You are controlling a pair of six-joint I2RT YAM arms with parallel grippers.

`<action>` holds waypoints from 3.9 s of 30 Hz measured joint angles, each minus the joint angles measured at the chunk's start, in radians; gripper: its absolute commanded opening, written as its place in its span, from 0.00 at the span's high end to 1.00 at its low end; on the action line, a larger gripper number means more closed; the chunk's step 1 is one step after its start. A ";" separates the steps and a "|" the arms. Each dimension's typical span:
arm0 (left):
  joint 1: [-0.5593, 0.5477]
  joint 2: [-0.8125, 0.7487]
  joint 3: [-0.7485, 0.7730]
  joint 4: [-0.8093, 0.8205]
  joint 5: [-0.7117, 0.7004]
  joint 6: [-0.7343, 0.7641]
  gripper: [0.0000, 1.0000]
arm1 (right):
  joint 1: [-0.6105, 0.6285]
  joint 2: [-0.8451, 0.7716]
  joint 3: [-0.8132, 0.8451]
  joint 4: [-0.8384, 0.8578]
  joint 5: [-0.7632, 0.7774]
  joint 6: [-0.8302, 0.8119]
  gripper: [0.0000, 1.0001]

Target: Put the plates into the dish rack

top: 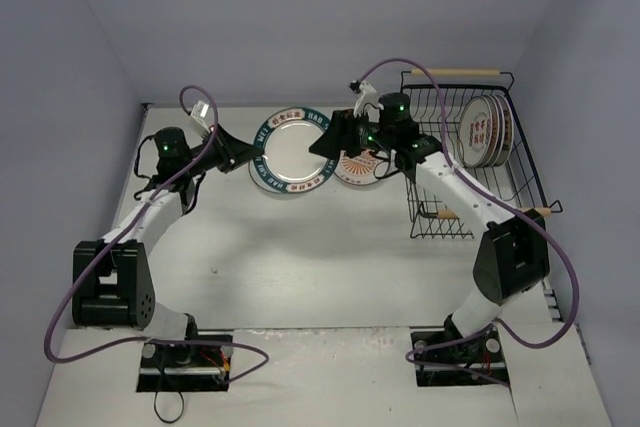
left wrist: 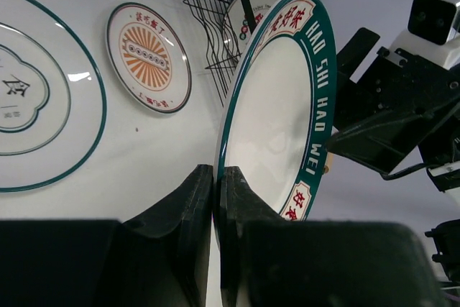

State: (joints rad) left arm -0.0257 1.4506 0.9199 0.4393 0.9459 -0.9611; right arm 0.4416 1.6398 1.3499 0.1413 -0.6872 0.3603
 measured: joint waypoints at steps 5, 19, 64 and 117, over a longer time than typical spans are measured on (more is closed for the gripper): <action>-0.037 0.000 0.011 -0.008 -0.005 0.011 0.99 | -0.003 0.011 0.003 0.019 -0.003 0.025 0.91; -0.047 -0.003 0.212 -0.579 -0.349 0.289 0.38 | -0.073 -0.042 0.072 -0.190 0.253 -0.196 1.00; -0.047 0.014 0.227 -1.080 -0.823 0.486 0.29 | -0.496 0.179 0.073 -0.051 0.883 -0.773 1.00; -0.090 0.597 0.525 -0.707 -0.646 0.196 0.54 | -0.420 -0.383 -0.195 -0.174 0.520 -0.343 0.25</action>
State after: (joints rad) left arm -0.1162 2.0476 1.4448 -0.2676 0.3000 -0.7650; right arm 0.0212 1.2564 1.1553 -0.0322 -0.1677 0.0174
